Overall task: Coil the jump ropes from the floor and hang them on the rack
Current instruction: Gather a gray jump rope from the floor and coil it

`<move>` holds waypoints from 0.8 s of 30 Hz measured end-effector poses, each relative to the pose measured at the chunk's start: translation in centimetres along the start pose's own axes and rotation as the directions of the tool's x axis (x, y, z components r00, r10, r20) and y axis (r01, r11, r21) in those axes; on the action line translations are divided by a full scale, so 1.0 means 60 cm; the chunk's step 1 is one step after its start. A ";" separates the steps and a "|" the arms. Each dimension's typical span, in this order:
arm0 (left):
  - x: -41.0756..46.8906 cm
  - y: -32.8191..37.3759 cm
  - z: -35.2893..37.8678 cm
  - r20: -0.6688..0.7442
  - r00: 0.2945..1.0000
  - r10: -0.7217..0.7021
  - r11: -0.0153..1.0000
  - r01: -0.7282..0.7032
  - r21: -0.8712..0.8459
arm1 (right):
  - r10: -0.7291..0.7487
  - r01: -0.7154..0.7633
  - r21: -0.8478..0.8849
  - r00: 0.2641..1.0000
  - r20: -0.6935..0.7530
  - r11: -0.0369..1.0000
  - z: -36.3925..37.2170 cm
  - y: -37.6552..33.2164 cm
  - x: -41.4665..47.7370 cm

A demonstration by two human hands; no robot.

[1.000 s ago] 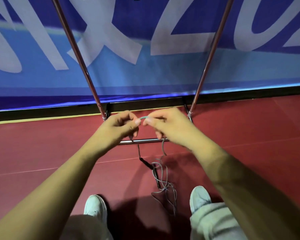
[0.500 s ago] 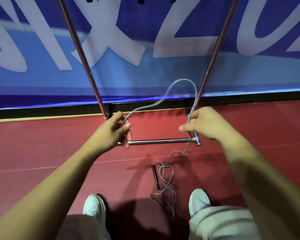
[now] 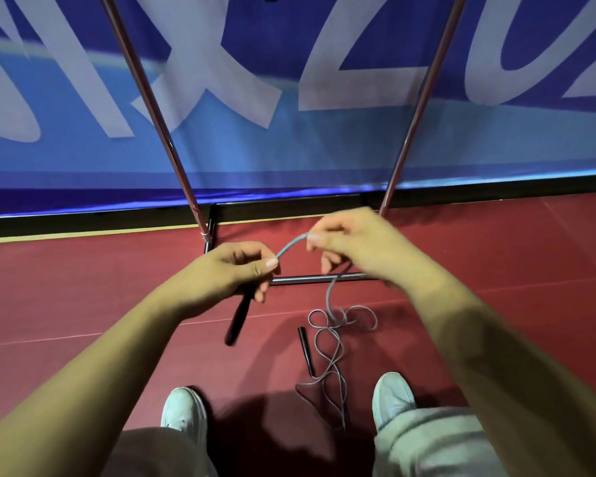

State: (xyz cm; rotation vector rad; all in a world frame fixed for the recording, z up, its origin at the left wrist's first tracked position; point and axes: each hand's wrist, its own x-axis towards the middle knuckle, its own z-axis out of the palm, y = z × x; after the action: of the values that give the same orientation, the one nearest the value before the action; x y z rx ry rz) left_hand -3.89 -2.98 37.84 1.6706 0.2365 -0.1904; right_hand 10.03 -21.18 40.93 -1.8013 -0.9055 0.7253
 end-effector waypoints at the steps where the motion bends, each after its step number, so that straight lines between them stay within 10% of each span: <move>1: -0.002 -0.005 -0.004 0.042 0.998 -0.042 0.997 0.039 0.071 | -0.025 0.033 0.076 0.994 -0.102 0.997 -0.008 -0.006 0.003; 4: -0.006 -0.020 -0.006 0.142 0.980 -0.137 0.966 0.100 0.237 | 0.015 0.055 0.204 0.945 -0.326 0.977 -0.035 -0.002 0.009; 9: -0.002 -0.007 0.005 0.071 0.996 -0.047 0.922 0.071 -0.382 | 0.094 -0.049 0.107 0.874 -0.477 0.993 -0.037 0.028 0.017; 15: -0.003 0.012 0.018 0.056 0.994 -0.090 0.938 0.104 -0.331 | 0.105 -0.054 0.106 0.820 -0.563 0.993 -0.044 0.048 0.020; 20: 0.007 0.028 -0.010 -0.130 0.989 0.069 0.764 -0.136 -0.631 | 0.123 -0.139 -0.114 0.983 -0.139 0.984 -0.033 0.065 0.016; 24: -0.001 0.019 -0.091 -0.279 0.939 0.202 0.267 -0.327 -0.906 | 0.341 -0.240 -0.461 0.928 0.150 0.855 -0.025 0.114 0.011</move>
State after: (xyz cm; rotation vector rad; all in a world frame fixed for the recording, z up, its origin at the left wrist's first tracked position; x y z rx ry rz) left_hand -3.74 2.31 39.55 0.4535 0.0900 0.2912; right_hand 13.35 -23.19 35.10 -2.3260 -1.0126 0.9981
